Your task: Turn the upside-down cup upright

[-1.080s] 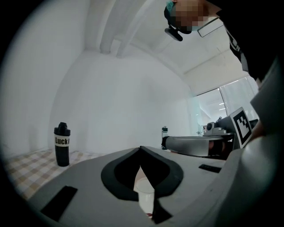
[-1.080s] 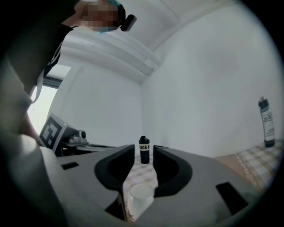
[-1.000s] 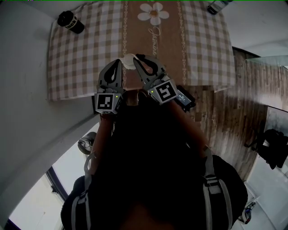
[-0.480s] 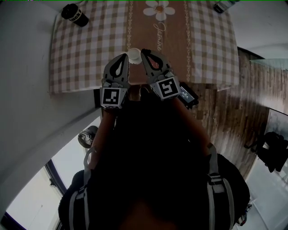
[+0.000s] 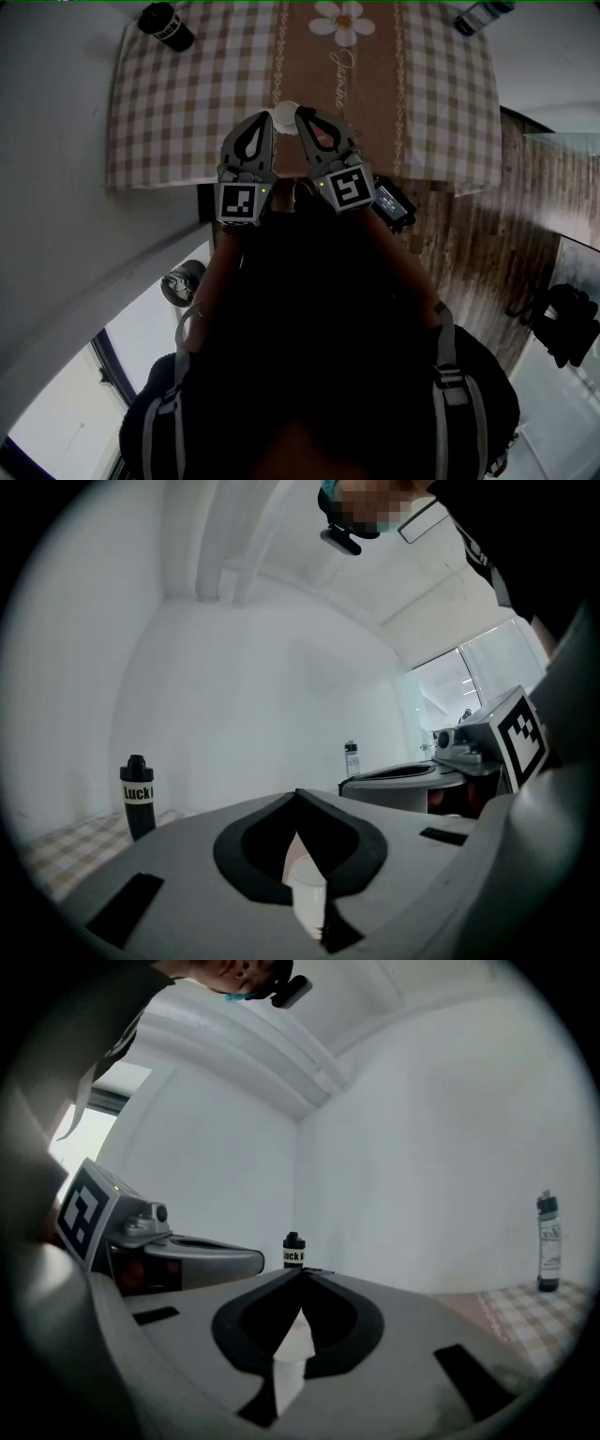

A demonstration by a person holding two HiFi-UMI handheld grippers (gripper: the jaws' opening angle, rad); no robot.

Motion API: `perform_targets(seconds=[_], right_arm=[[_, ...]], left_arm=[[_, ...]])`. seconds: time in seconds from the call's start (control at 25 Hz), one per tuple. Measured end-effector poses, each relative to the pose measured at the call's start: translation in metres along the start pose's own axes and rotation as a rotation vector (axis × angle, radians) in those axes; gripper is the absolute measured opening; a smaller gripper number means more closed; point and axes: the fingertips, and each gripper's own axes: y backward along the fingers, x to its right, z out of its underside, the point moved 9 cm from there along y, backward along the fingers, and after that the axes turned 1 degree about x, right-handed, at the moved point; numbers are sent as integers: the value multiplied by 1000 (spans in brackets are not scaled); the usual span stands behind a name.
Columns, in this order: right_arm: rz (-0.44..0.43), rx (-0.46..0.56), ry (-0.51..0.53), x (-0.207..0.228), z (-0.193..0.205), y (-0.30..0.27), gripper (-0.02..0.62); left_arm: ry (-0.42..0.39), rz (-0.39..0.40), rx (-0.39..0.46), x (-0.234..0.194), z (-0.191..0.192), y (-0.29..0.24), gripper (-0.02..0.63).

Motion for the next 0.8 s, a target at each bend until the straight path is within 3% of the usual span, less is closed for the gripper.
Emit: perform_targets(seconds=[0.8], right_arm=[[-14,-39,5,-4,6,-3,-2]], left_arm=[[-11,-15,-42,-3,12,4,-11]])
